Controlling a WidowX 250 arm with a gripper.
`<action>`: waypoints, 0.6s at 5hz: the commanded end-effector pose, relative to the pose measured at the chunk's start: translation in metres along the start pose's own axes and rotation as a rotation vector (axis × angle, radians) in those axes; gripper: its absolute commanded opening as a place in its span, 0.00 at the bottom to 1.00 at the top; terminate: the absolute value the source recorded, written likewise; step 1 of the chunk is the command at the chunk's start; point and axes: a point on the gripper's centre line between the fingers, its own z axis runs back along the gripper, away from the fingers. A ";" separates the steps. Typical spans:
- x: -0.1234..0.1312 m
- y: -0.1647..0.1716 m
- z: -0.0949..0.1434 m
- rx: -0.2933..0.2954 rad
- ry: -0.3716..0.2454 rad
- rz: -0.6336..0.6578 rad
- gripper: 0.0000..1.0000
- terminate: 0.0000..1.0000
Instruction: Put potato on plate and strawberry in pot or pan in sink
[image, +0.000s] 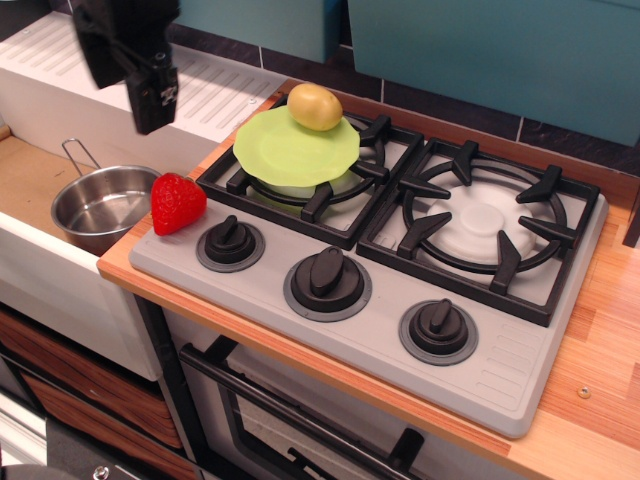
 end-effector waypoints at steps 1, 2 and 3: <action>-0.013 -0.002 0.014 0.062 0.009 0.113 1.00 0.00; -0.022 -0.005 0.007 0.029 0.001 0.138 1.00 0.00; -0.028 -0.014 -0.008 -0.008 -0.036 0.141 1.00 0.00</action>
